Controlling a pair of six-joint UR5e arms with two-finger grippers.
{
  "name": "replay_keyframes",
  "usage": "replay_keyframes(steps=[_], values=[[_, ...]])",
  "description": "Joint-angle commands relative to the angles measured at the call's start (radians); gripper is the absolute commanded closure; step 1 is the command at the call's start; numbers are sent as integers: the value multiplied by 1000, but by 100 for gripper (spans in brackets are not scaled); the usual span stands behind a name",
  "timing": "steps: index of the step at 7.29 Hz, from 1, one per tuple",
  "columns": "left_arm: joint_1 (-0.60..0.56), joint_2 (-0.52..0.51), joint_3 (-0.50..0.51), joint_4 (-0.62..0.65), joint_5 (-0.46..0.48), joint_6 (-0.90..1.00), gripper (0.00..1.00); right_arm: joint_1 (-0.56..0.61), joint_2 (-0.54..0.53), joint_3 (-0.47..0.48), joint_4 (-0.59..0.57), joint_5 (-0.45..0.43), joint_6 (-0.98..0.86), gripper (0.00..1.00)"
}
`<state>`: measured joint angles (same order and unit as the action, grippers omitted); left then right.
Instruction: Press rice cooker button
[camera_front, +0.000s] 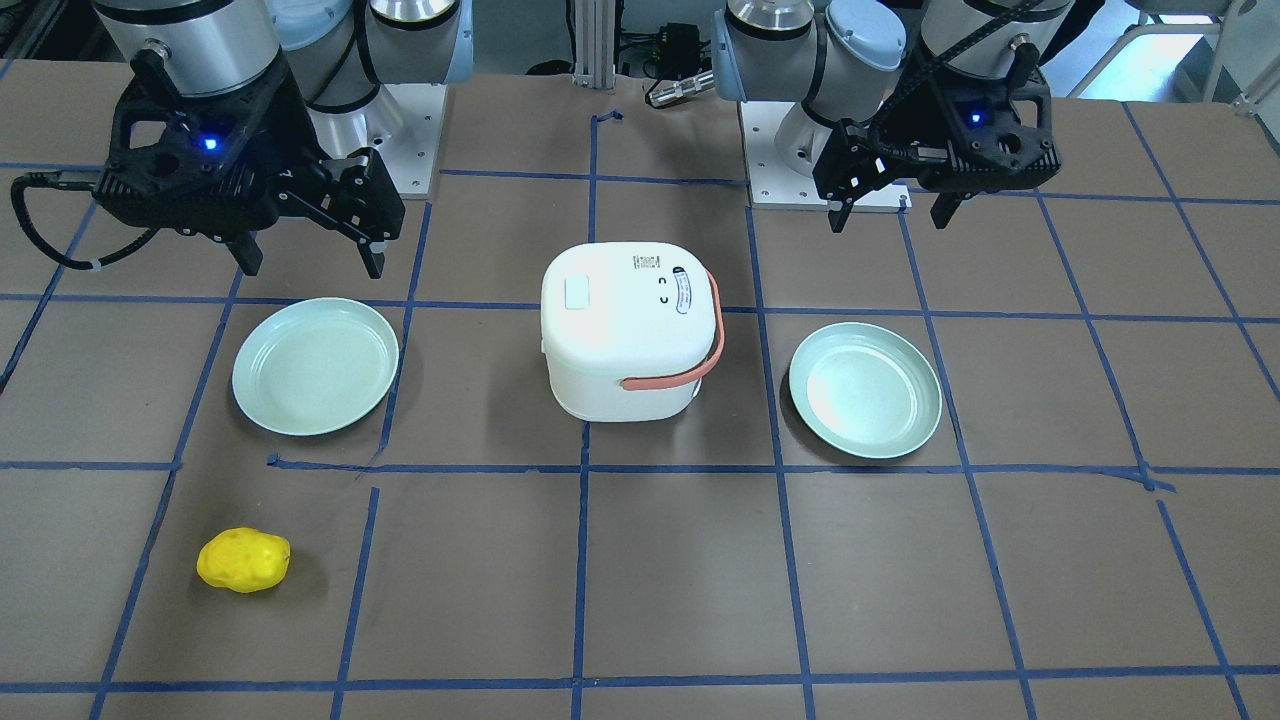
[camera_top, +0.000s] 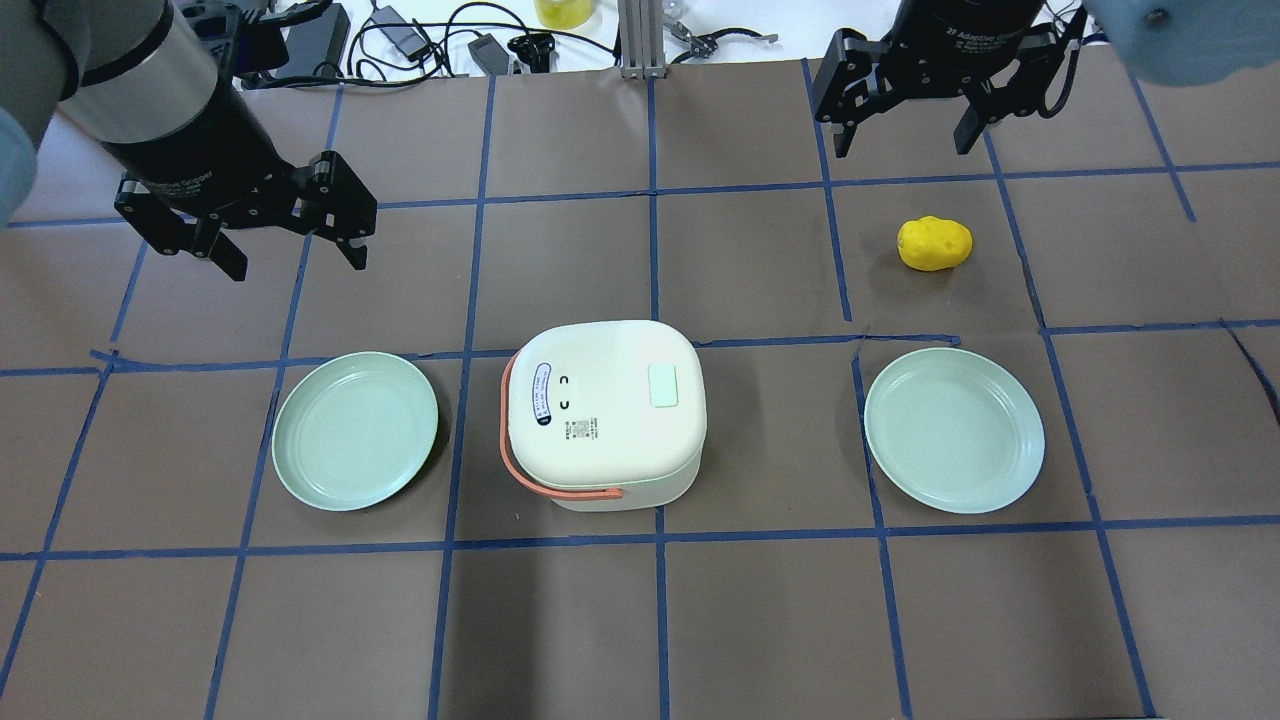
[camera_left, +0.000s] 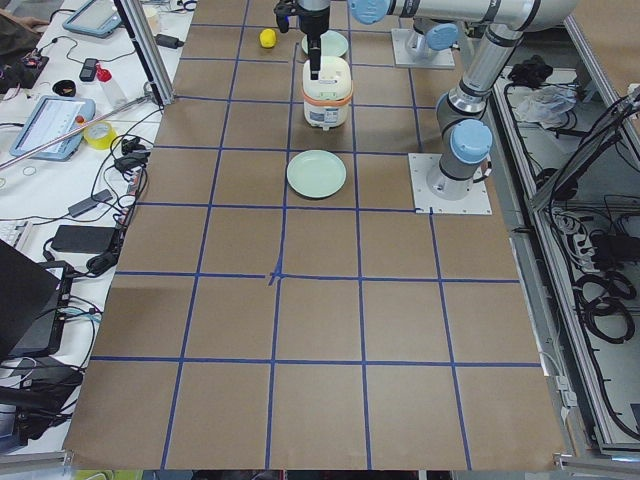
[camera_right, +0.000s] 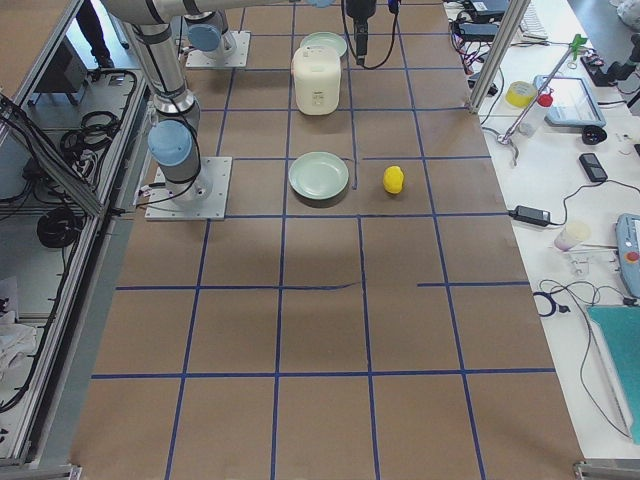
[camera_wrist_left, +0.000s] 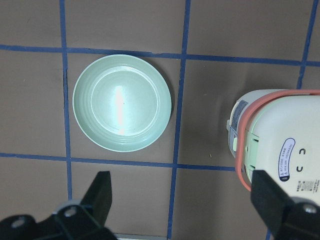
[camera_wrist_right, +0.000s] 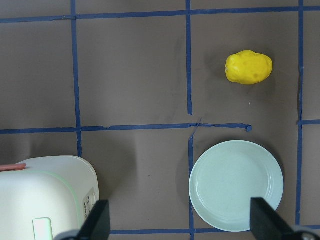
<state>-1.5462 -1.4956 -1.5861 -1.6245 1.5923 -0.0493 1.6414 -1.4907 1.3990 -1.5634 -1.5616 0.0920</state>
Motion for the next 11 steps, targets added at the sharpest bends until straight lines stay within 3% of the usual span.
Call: replay_keyframes(steps=[1,8,9,10,11], values=[[0,0,0,0,0,0,0,0,0,0,3,-2,0,0],[0,0,0,0,0,0,0,8,-5,2,6,3,8,1],[0,0,0,0,0,0,0,8,-5,5,5,3,9,5],[0,0,0,0,0,-1,0,9,-6,5,8,8,9,40],[0,0,0,0,0,0,0,12,-8,9,8,15,12,84]])
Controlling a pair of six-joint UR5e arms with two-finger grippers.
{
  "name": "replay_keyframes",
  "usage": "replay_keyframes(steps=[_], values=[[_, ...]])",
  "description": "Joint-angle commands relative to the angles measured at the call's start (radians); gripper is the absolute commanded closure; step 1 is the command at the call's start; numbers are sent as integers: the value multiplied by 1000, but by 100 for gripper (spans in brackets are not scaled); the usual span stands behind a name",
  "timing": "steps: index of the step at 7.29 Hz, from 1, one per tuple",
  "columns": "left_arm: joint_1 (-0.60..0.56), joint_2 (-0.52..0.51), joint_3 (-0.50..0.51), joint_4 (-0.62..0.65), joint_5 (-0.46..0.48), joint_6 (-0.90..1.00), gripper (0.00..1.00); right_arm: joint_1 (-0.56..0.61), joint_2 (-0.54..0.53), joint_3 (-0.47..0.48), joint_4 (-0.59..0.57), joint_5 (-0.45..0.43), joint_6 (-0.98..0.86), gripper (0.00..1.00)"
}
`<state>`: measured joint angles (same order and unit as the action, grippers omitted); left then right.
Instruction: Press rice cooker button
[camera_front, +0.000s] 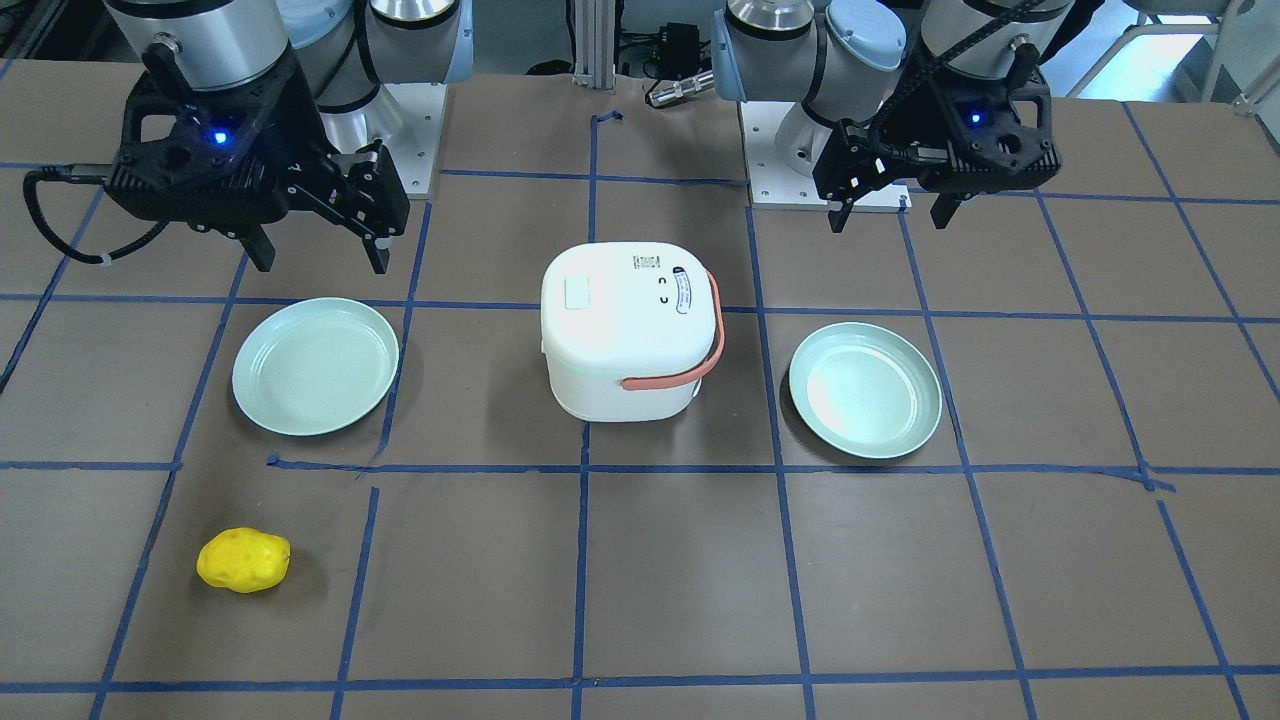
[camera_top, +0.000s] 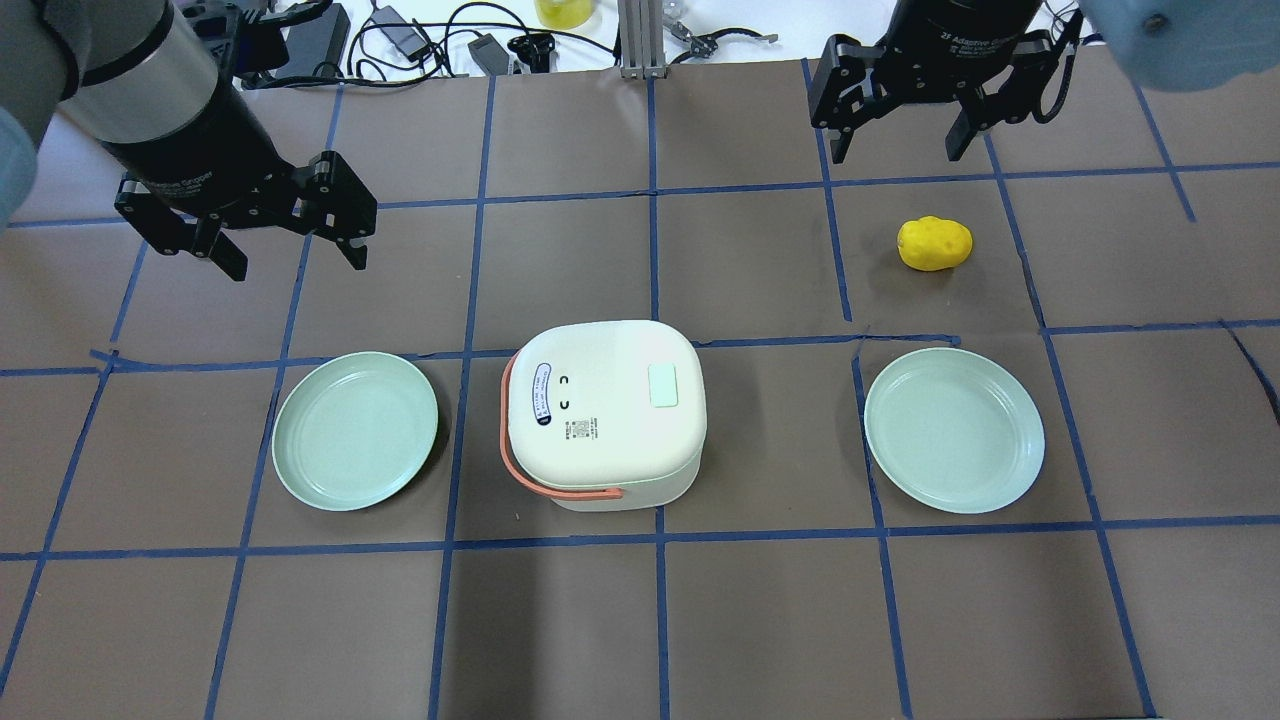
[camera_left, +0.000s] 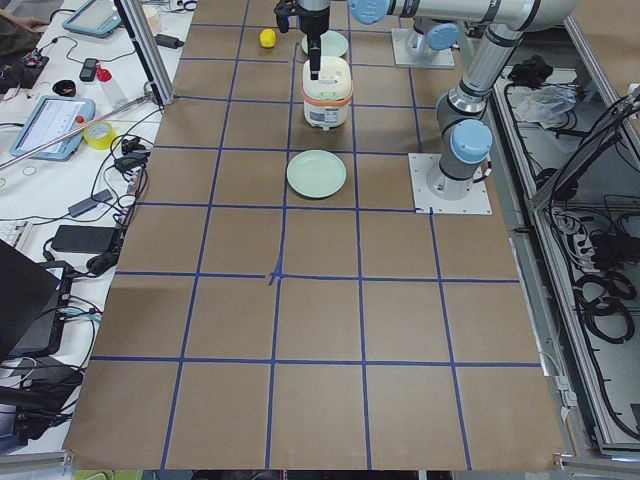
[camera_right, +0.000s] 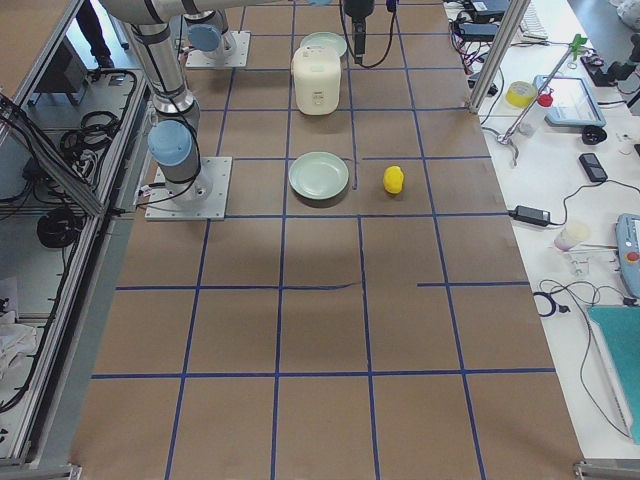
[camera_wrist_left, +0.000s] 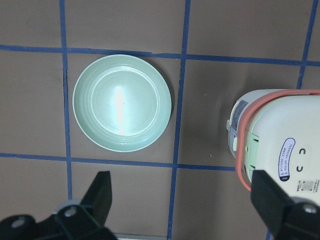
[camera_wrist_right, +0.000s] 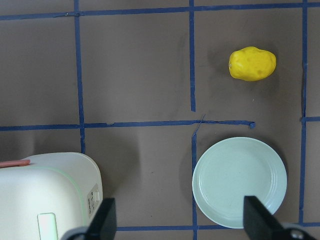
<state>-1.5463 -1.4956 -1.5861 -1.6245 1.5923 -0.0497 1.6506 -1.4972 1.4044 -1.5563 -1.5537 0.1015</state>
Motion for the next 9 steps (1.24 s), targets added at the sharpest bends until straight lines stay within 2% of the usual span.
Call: replay_keyframes(steps=[1,2,4,6,9], values=[[0,0,0,0,0,-1,0,12,-1,20,1,12,7,100],[0,0,0,0,0,1,0,35,-1,34,1,12,10,100],[0,0,0,0,0,1,0,128,8,85,-14,12,180,100],[0,0,0,0,0,1,0,202,11,132,-30,14,272,100],[0,0,0,0,0,1,0,320,44,256,-223,12,388,100]])
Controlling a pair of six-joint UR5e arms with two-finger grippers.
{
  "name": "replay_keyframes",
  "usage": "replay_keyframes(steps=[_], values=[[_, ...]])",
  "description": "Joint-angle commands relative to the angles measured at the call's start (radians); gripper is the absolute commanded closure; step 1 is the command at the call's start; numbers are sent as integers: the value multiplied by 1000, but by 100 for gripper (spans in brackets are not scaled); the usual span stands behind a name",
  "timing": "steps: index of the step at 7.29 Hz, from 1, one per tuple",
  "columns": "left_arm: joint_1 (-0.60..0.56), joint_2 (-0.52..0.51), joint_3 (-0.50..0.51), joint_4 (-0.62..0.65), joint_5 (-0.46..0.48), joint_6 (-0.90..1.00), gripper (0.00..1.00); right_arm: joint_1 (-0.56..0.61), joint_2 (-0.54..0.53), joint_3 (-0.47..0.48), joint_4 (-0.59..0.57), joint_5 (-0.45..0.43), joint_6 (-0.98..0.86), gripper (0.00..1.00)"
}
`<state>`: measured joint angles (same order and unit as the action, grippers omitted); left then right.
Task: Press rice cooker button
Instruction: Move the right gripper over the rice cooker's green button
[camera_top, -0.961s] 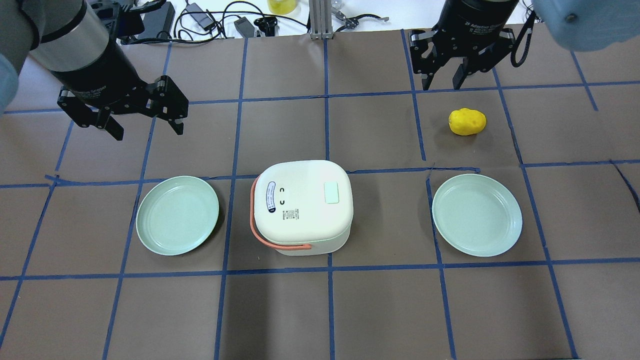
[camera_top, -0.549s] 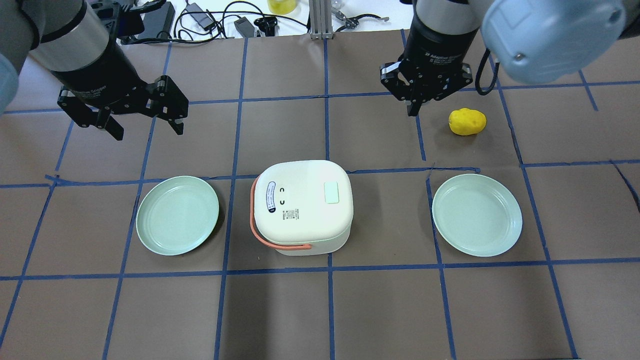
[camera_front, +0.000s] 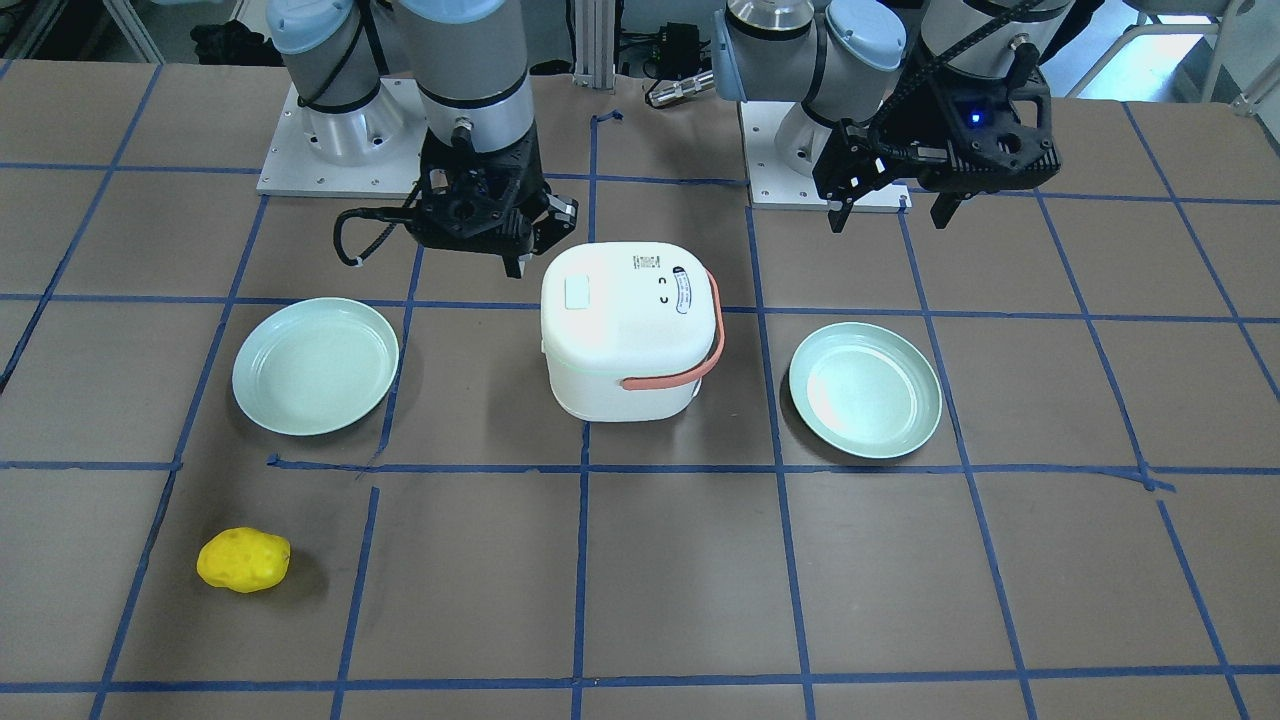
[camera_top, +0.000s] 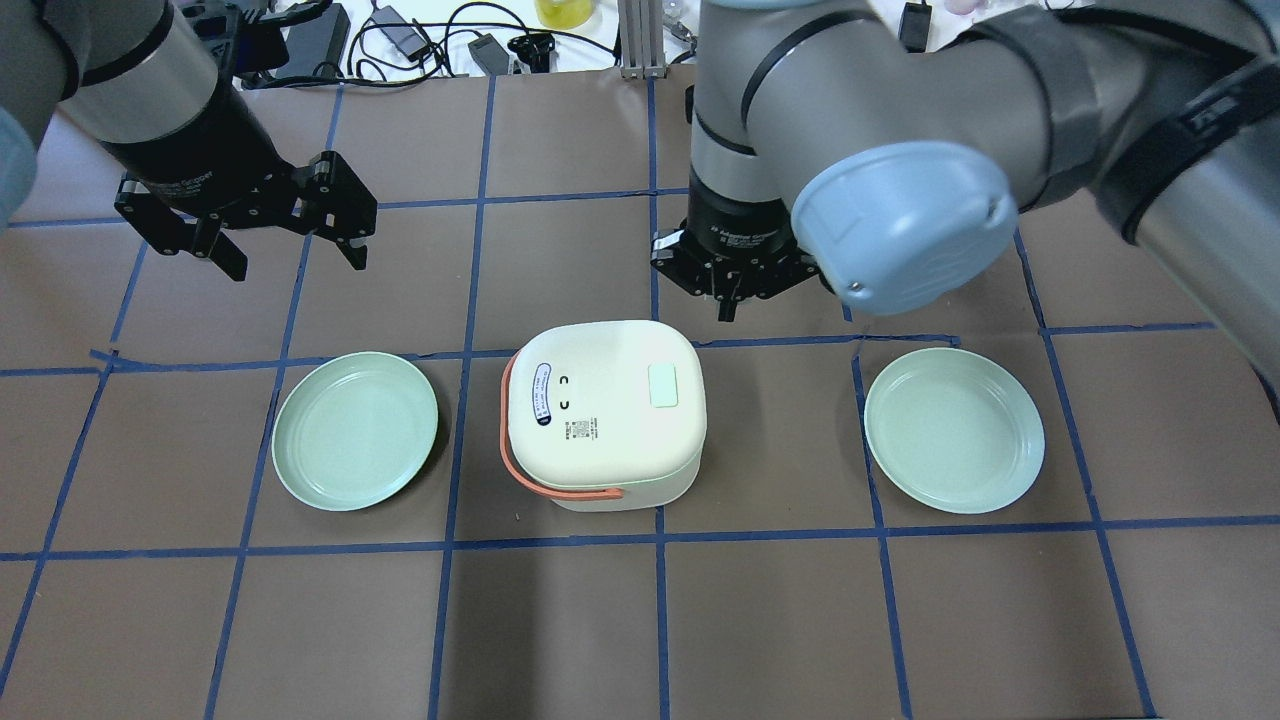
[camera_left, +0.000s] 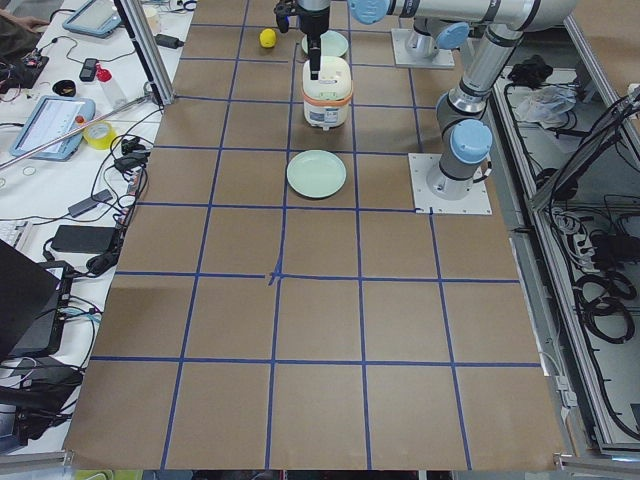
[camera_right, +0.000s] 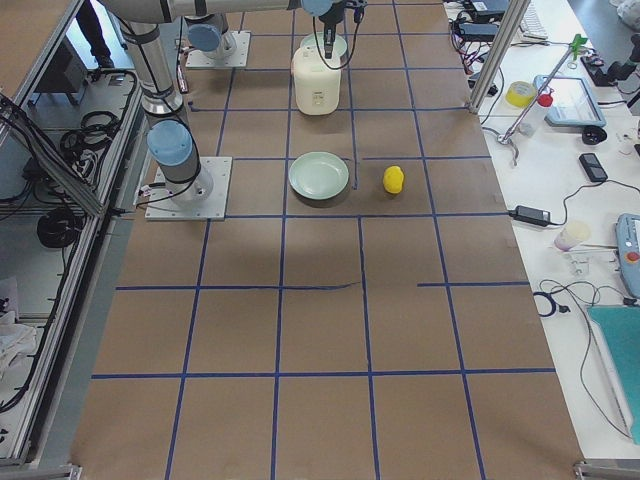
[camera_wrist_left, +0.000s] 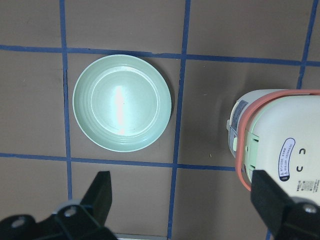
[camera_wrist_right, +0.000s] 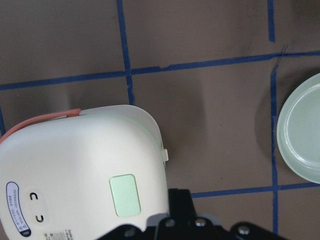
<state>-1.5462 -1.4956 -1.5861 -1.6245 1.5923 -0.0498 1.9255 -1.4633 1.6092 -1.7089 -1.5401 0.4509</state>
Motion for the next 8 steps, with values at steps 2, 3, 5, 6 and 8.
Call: replay_keyframes(steps=[2,3,5,6,8], values=[[0,0,0,0,0,1,0,62,12,87,-84,0,38,100],[0,0,0,0,0,-1,0,78,14,89,-118,1,38,100],[0,0,0,0,0,1,0,82,43,95,-158,-2,38,100],[0,0,0,0,0,-1,0,90,47,95,-158,-2,38,100],[0,0,0,0,0,1,0,93,52,97,-161,-3,38,100]])
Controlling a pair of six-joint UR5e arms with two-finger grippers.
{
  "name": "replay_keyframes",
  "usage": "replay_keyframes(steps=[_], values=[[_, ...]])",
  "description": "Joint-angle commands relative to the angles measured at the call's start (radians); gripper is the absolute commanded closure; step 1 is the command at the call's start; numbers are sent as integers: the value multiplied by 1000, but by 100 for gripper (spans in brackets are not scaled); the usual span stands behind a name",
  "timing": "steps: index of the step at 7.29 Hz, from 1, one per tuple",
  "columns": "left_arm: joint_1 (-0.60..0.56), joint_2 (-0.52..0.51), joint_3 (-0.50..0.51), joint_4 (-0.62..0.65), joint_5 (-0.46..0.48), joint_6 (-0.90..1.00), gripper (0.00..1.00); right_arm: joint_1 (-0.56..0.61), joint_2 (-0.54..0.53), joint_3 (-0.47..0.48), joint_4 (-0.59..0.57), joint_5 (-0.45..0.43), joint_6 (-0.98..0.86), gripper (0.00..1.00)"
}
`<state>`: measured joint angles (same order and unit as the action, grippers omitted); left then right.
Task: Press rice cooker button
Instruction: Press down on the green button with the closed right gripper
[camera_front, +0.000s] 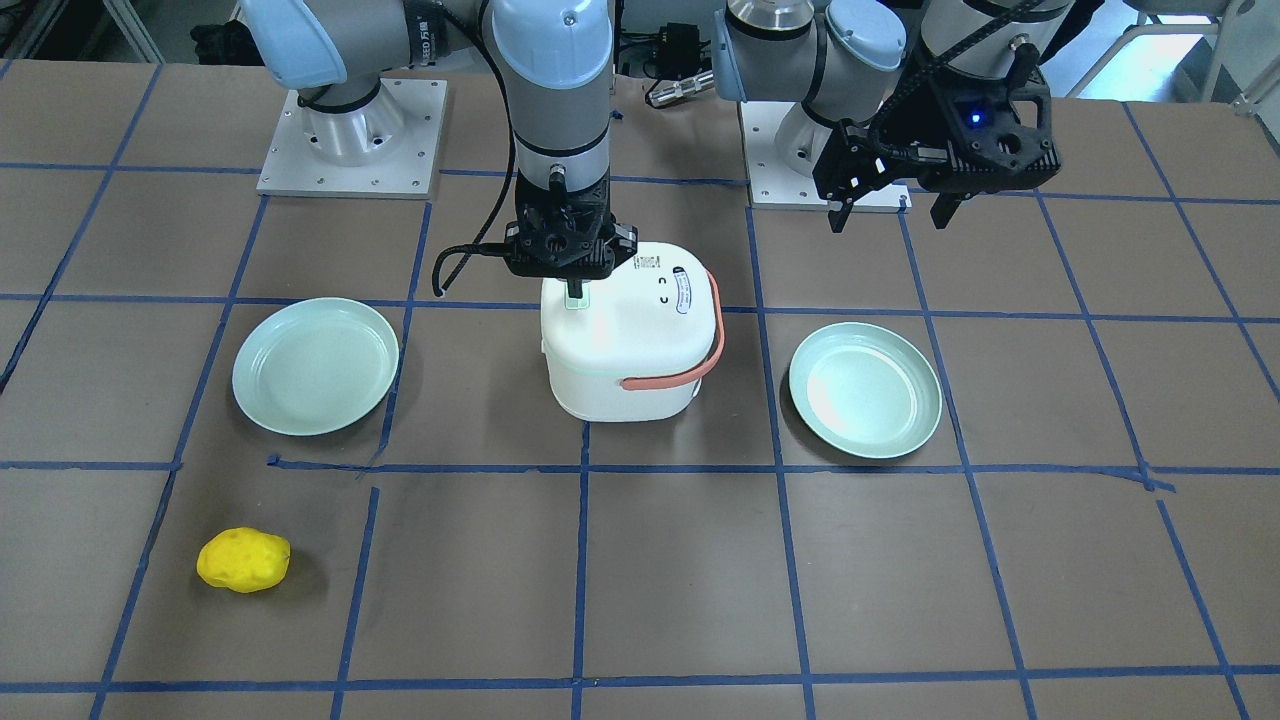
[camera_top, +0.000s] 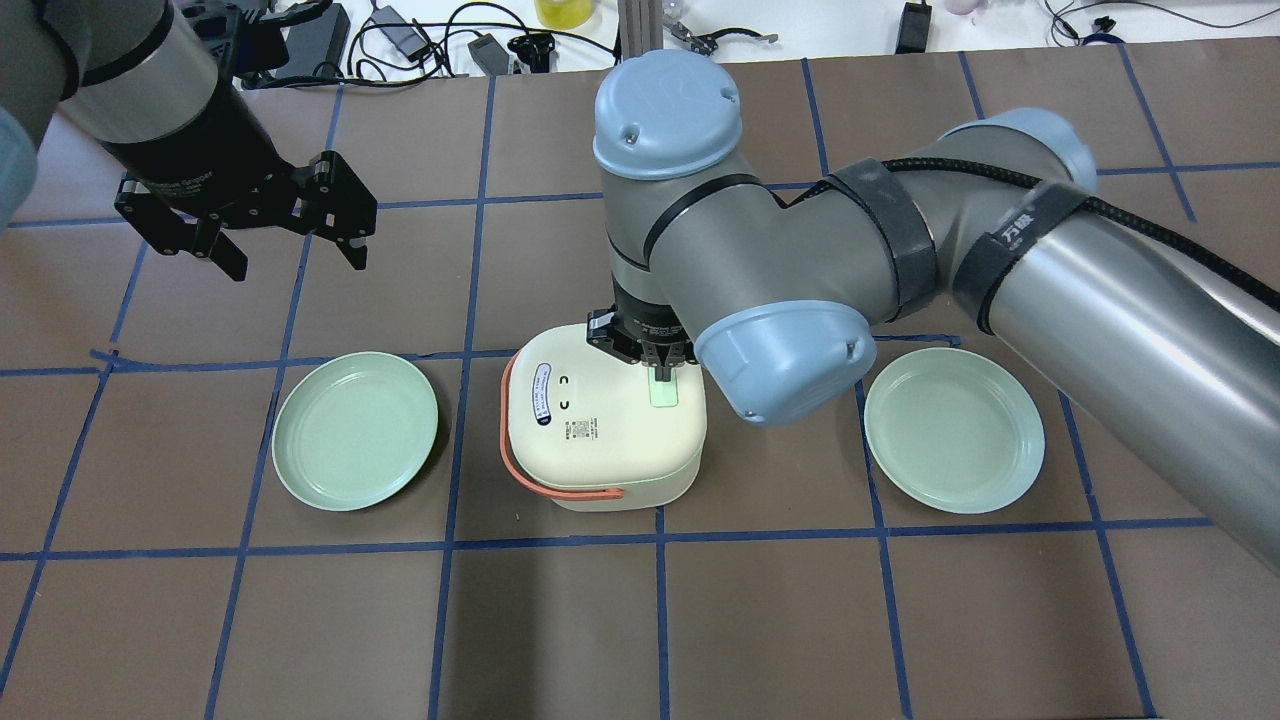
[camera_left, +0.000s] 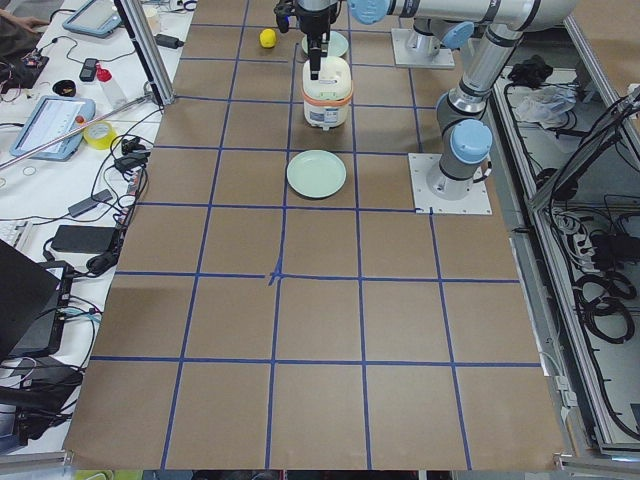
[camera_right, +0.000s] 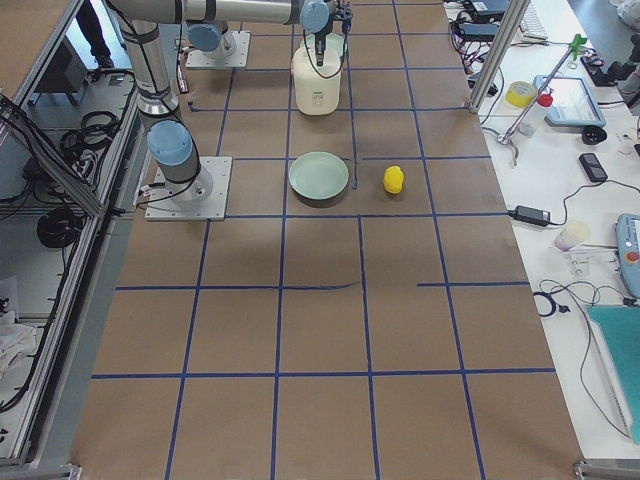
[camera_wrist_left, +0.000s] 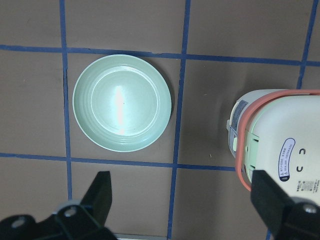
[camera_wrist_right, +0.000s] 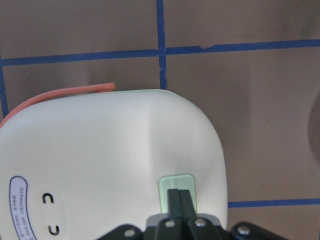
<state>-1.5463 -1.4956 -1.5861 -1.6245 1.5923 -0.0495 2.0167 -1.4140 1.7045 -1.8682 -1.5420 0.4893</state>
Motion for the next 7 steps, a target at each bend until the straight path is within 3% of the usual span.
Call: replay_keyframes(steps=[1,7], values=[[0,0,0,0,0,0,0,0,3,10,-3,-7,0,100],[0,0,0,0,0,0,0,0,10,15,-6,-13,-3,100]])
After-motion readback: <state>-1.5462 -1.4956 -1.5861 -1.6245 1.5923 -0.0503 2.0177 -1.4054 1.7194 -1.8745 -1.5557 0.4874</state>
